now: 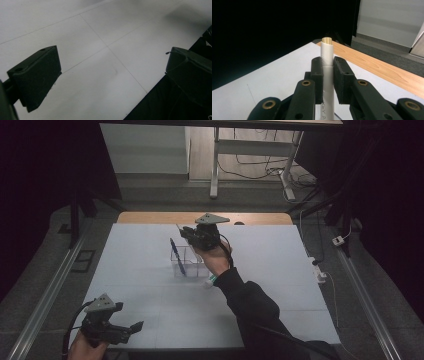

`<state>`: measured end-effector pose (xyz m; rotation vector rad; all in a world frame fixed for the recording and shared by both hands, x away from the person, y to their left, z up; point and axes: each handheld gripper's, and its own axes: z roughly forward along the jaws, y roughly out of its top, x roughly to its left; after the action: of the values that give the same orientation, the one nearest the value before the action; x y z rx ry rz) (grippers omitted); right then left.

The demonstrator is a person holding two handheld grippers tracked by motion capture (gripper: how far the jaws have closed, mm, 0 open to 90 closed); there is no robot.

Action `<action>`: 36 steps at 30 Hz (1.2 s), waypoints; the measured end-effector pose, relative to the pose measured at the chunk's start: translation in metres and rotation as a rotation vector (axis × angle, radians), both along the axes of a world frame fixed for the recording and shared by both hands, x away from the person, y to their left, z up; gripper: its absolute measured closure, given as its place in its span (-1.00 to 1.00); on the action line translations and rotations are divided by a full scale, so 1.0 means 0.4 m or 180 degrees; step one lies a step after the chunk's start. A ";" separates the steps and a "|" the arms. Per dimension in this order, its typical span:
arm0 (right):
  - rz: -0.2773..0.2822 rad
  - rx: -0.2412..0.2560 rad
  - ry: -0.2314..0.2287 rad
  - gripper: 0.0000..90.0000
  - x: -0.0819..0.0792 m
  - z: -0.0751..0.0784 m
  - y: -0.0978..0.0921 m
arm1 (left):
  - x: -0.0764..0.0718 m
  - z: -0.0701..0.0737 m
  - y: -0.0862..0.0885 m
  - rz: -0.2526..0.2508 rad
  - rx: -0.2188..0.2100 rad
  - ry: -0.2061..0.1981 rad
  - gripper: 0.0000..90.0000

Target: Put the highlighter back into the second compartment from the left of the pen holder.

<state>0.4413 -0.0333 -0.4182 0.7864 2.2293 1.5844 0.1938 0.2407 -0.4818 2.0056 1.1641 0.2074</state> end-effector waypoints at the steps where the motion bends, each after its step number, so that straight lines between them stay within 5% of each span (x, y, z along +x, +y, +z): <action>1: -0.0002 0.0011 0.0003 0.74 0.002 0.000 0.003 | 0.000 0.000 0.000 -0.0001 -0.0001 0.0001 -1.00; 20: -0.0070 0.0072 -0.0017 0.74 0.022 -0.030 0.044 | 0.000 0.000 -0.003 -0.0022 0.0016 0.0005 -1.00; 36: -0.0054 -0.0035 0.0096 0.73 0.024 -0.071 0.042 | 0.000 0.000 -0.005 -0.0035 0.0037 0.0007 -1.00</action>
<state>0.4508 -0.0165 -0.4465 0.8291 2.2443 1.5614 0.1940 0.2387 -0.4819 2.0224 1.1553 0.2067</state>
